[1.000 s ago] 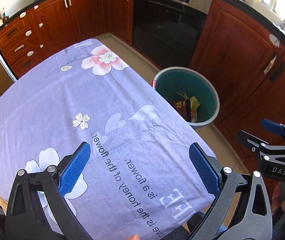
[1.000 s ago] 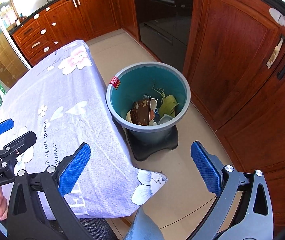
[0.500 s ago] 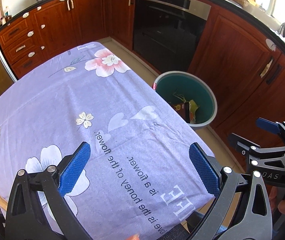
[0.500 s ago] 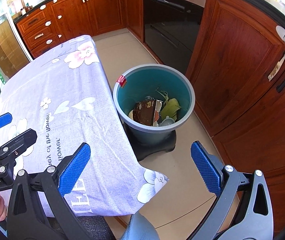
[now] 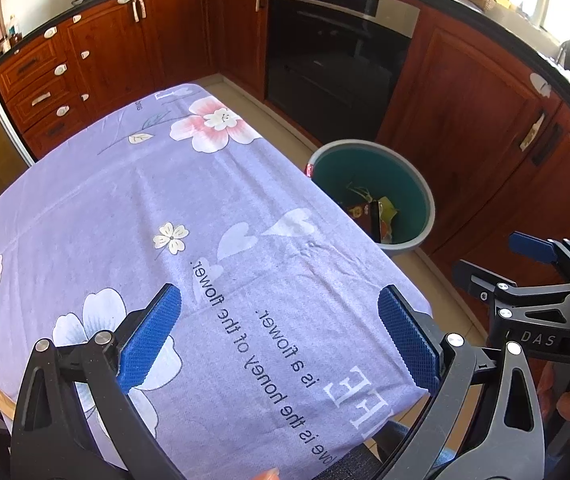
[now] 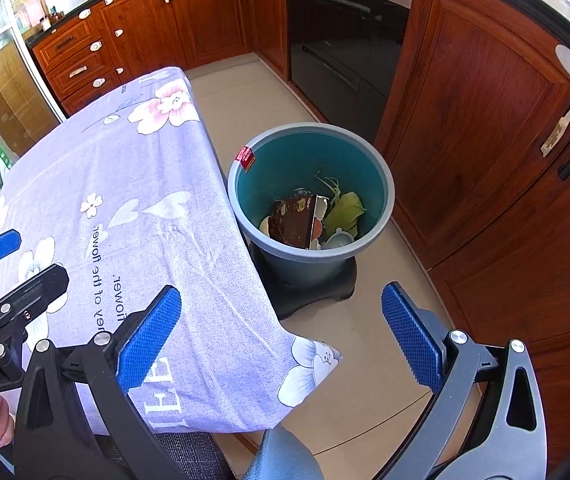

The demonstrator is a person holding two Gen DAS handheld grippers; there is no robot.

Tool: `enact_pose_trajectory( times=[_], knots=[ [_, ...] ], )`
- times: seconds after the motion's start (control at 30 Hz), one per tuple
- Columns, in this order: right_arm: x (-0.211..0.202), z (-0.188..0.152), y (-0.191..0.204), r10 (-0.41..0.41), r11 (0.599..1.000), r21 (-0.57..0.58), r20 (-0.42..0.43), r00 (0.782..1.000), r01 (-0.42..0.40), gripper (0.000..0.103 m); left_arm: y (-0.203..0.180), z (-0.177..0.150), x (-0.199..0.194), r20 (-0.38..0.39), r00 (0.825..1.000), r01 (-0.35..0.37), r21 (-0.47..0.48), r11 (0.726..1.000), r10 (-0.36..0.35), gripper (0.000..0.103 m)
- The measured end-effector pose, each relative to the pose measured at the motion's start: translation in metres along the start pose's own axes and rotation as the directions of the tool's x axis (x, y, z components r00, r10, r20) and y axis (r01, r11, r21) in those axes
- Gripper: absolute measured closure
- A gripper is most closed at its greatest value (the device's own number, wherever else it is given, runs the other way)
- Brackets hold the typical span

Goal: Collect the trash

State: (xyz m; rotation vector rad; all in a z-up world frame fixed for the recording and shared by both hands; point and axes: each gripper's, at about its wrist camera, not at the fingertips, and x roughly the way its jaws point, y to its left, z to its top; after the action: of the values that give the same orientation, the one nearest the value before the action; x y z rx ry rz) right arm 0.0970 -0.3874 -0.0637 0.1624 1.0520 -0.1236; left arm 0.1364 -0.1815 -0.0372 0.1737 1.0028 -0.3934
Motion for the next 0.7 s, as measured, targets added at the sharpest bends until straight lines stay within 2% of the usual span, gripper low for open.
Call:
enact_pose_trajectory(
  times=[0.7],
  knots=[
    [0.0047, 0.002, -0.0097, -0.005, 1.0, 0.028, -0.007, 1.0, 0.005, 0.007, 0.0007, 0.002, 0.0042, -0.011, 1.0, -0.01, -0.005, 1.0, 0.01, 0.004]
  ],
)
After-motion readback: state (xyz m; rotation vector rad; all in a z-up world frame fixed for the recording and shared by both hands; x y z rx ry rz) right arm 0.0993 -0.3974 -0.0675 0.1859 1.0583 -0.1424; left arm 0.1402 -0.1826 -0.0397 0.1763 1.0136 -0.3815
